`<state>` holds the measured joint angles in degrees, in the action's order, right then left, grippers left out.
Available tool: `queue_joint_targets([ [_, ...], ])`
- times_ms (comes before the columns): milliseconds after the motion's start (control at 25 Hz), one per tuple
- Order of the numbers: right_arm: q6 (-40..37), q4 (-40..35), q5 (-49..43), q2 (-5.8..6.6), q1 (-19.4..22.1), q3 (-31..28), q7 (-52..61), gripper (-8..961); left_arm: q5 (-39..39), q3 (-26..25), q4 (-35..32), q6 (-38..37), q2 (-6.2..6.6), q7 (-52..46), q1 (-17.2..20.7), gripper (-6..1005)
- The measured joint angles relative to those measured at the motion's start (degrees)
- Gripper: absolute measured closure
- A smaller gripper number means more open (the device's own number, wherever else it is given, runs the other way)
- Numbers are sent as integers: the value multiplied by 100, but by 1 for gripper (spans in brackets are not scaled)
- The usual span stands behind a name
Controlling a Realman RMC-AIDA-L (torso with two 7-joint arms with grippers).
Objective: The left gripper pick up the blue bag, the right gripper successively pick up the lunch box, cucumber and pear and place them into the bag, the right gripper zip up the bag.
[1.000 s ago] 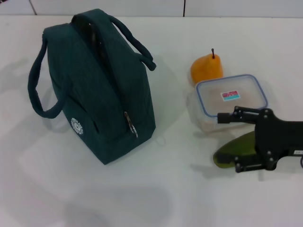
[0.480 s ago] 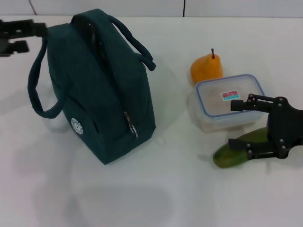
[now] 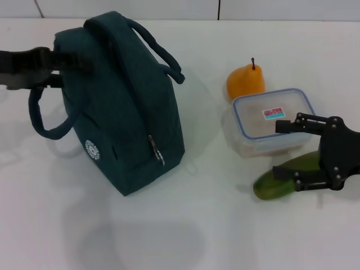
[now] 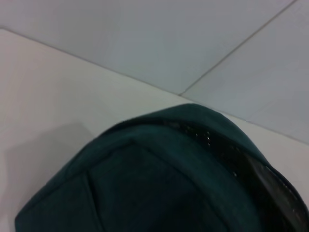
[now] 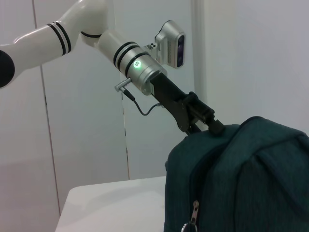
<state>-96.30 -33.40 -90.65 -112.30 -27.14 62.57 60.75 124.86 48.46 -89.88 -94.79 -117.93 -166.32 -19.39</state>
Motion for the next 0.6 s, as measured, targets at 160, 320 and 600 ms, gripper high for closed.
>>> queue_joint_targets([
  [160,-3,0,2,5,8,0,-5,99,237,157,24,0,-25,-33,-114,198],
  [320,-4,0,4,12,8,0,-10,99,323,171,155,13,-84,108,-168,202],
  [600,-3,0,4,18,21,-8,-16,100,285,203,192,7,-91,524,-177,334],
])
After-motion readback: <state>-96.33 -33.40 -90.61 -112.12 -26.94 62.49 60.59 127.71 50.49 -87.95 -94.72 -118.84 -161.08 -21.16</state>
